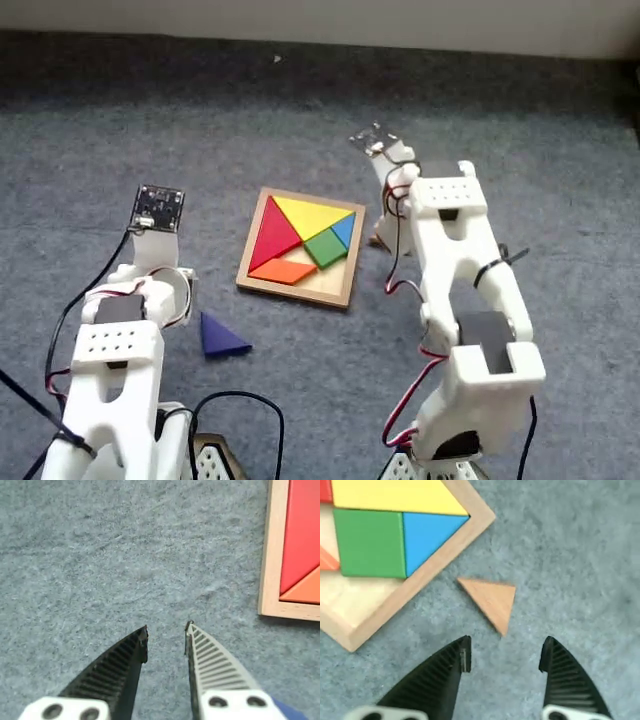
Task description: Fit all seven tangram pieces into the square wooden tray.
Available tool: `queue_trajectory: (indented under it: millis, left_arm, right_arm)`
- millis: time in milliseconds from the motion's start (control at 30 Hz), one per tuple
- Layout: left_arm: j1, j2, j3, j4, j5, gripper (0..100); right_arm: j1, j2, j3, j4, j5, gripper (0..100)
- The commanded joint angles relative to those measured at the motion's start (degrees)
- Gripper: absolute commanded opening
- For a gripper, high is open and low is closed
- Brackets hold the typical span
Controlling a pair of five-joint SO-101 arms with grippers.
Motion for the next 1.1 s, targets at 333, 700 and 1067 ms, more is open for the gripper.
queue_trajectory:
  millis: [333,700,1067]
  left_arm:
    - [-0.48,-1.19,-0.22,-1.32,0.53,14]
    - [-0.48,-1.10,0.13,-3.16,0.53,14]
    - [-0.48,-1.10,0.22,-3.16,0.53,13]
  right_arm:
    - [-2.95,17.63,-18.33,0.66,2.20,22.4]
    - [-4.00,18.42,-18.24,0.40,2.20,22.4]
    - [-3.56,18.24,-18.42,0.40,2.11,0.3]
